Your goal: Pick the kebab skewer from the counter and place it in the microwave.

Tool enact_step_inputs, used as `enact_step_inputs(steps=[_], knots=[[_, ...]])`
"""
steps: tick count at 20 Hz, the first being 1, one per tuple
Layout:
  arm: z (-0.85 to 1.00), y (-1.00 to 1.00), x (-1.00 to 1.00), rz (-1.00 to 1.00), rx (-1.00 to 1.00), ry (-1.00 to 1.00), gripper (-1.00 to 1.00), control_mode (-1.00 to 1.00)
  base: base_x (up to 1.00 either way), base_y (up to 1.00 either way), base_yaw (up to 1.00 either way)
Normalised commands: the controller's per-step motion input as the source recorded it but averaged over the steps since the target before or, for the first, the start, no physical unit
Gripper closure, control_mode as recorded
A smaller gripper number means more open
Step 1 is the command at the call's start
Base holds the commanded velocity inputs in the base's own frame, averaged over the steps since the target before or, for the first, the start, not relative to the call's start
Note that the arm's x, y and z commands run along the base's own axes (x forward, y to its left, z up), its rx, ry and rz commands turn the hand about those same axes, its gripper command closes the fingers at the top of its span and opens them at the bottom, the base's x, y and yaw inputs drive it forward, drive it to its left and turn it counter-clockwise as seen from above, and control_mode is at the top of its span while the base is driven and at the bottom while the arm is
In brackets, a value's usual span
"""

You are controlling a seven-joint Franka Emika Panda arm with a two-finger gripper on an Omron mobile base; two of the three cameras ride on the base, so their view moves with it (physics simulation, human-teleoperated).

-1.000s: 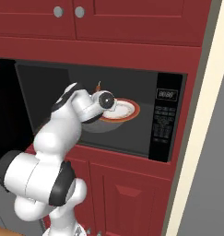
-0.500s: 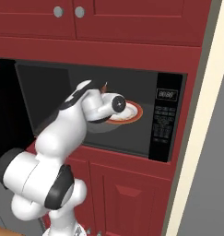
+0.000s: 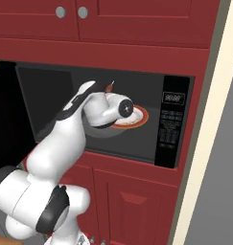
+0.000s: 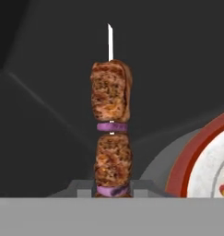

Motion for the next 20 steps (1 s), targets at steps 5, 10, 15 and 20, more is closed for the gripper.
enact_step_inputs(steps=[5,10,15,20], knots=[[-0.09,-0.28,0.27,-0.22,-0.02,0.12,1.0,-1.0,0.0,0.0,0.0],[-0.39,-0.22,0.05,-0.24,-0.05,0.04,1.0,-1.0,0.0,0.0,0.0],[-0.32,-0.49,0.01,-0.17,0.0,0.04,-1.0,-1.0,0.0,0.0,0.0],[0.0,-0.2,0.06,-0.1,0.0,0.12,-1.0,-1.0,0.0,0.0,0.0]])
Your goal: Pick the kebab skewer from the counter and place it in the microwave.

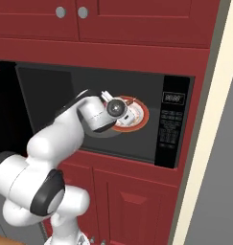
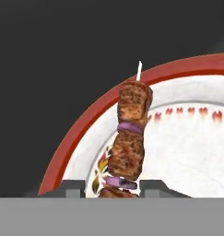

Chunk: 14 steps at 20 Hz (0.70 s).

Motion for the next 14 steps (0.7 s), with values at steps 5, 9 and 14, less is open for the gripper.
enact_step_inputs(steps=[5,9,14], knots=[[0.0,-0.01,0.0,-0.02,0.01,0.11,-1.0,-1.0,0.0,0.0,0.0],[0.02,0.0,-0.43,0.0,0.0,0.03,-1.0,-1.0,0.0,0.0,0.0],[0.09,0.06,-0.77,0.0,0.0,0.0,-1.0,-1.0,0.0,0.0,0.0]])
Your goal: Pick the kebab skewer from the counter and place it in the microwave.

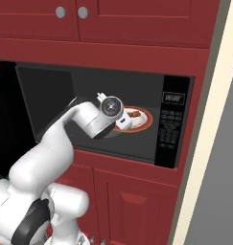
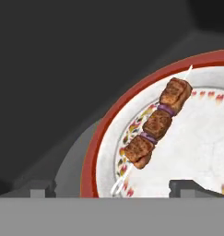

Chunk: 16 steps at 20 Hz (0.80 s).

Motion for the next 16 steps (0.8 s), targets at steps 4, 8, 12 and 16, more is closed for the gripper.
enact_step_inputs(steps=[4,8,12,16], knots=[[0.54,0.33,-0.71,0.0,0.0,-0.05,-1.0,-1.0,0.0,0.0,0.0],[0.67,0.38,-0.9,0.02,0.0,-0.1,-1.0,-1.0,0.0,0.0,0.0],[0.39,0.26,-1.0,0.04,-0.02,-0.06,-1.0,-1.0,0.0,0.0,0.0],[0.39,0.12,-1.0,0.07,-0.18,0.04,-1.0,-1.0,0.0,0.0,0.0]])
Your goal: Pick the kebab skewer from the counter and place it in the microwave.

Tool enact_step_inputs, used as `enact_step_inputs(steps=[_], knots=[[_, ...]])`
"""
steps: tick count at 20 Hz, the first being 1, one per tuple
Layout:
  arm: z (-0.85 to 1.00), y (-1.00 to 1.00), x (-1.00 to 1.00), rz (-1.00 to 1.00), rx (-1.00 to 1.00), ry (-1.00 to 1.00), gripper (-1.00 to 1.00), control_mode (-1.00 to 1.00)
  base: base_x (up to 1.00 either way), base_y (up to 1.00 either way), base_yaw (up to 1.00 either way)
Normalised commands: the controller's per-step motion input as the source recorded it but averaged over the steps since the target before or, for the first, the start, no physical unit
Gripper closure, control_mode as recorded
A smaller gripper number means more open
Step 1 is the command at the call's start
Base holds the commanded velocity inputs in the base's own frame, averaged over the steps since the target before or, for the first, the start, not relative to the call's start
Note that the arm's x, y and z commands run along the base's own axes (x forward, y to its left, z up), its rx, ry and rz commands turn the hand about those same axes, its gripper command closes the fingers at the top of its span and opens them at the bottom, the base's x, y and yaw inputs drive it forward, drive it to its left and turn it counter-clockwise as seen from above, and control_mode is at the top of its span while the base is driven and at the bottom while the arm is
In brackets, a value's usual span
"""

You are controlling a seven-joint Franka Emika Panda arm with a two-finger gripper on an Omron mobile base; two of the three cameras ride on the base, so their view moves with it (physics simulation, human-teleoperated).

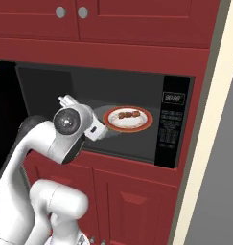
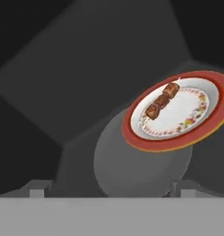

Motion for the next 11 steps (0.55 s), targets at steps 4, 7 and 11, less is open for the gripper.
enact_step_inputs(steps=[4,7,11], knots=[[0.33,0.19,-1.0,0.18,-0.26,0.2,-1.0,-1.0,0.0,0.0,0.0],[0.26,0.31,-1.0,0.21,-0.32,0.26,-1.0,-1.0,0.0,0.0,0.0],[0.06,0.39,-1.0,0.16,-0.37,0.19,-1.0,-1.0,0.0,0.0,0.0]])
